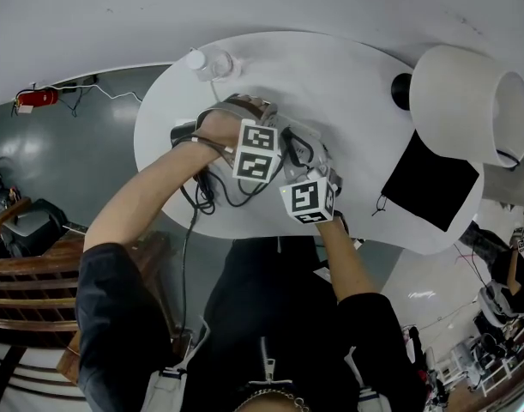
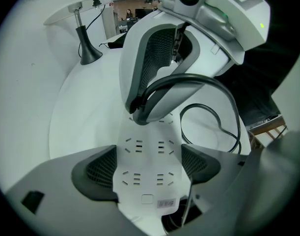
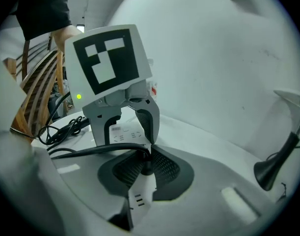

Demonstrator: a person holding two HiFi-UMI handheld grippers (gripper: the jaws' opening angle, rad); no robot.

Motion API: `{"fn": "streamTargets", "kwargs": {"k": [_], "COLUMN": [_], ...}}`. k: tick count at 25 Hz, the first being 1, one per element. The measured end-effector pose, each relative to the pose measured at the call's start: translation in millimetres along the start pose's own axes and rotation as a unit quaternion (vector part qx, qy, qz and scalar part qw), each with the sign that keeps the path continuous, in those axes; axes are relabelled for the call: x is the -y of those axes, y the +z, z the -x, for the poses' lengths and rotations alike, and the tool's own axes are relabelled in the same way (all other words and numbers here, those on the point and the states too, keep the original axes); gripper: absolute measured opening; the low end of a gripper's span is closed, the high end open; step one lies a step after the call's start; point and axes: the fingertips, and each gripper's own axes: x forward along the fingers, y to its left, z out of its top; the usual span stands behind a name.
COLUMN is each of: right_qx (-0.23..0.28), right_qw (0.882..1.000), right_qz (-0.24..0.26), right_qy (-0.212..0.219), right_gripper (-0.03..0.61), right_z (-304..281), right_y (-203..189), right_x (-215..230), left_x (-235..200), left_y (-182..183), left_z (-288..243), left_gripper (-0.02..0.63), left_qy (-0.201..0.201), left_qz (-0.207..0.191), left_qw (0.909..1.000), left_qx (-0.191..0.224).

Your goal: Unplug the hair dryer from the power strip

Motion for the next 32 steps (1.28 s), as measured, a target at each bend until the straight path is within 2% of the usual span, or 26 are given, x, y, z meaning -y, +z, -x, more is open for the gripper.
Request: {"fn": "streamTargets", "kwargs": {"k": [3, 8, 15, 17, 22, 28, 32], "right_qx": [0.006, 0.010, 0.003, 0.006, 0.009, 0.004, 0.007], "right_qw": [1.000, 0.998, 1.000, 1.000, 0.998, 1.000, 1.000], "right_qz": [0.004, -0.034, 0.008, 0.007, -0.041, -0.005, 0.003], "right_qy": [0.001, 0.044, 0.003, 0.007, 0.043, 0.004, 0.021], "right_gripper": [0.043, 0.041, 0.040, 0.040, 0.040, 0.040, 0.040], "right_z": [1.2, -0.1, 2.4, 2.5, 0.6, 4.0, 3.9], "right_y": [-0.3, 3.8, 1.1, 1.2, 1.9, 3.1, 2.9], "right_x": [-0.7, 2.4, -1.4, -1.3, 1.7, -0.8, -0.7], "left_x": [0.1, 0.9, 0.5, 0.4, 1.1, 0.7, 1.3], "left_y": [-0.1, -1.2, -0.8, -0.7, -1.1, -0.5, 0.0], "left_z": [-0.2, -0.4, -1.0, -1.0, -0.8, 0.2, 0.5], "left_gripper": [0.393, 0.391, 0.393, 0.393, 0.393, 0.393, 0.393], "left_qy": [0.001, 0.001, -0.001, -0.001, 0.000, -0.001, -0.001], "left_qz": [-0.003, -0.008, -0.005, -0.006, -0.009, -0.008, -0.012], "left_qw": [1.0000, 0.9999, 0.9999, 0.9999, 0.9999, 0.9999, 0.9999], "left_qx": [-0.003, -0.008, -0.014, -0.013, -0.012, -0.011, -0.008]}}
